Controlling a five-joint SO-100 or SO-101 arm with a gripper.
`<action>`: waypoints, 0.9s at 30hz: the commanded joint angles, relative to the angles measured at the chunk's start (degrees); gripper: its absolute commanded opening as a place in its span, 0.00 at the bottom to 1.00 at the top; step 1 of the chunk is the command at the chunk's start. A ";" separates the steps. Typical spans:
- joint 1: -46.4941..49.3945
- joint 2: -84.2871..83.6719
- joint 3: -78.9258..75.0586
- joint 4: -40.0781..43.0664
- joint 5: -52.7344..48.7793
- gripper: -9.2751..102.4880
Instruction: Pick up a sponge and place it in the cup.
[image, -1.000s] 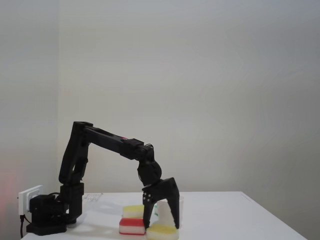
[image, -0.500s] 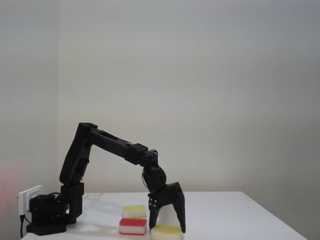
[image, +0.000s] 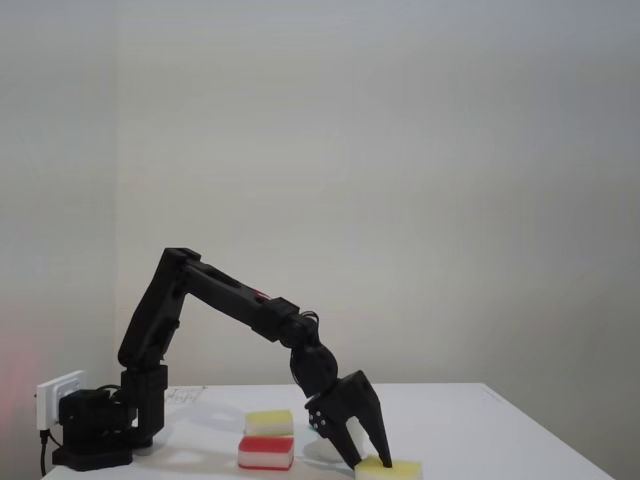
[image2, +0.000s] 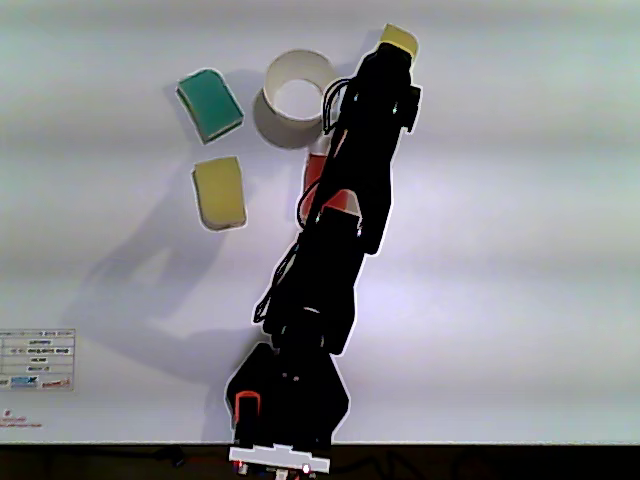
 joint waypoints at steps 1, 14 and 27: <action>0.79 0.88 0.79 0.53 0.88 0.08; 1.76 3.08 1.41 2.37 0.97 0.08; -3.16 19.69 -10.20 33.66 5.27 0.08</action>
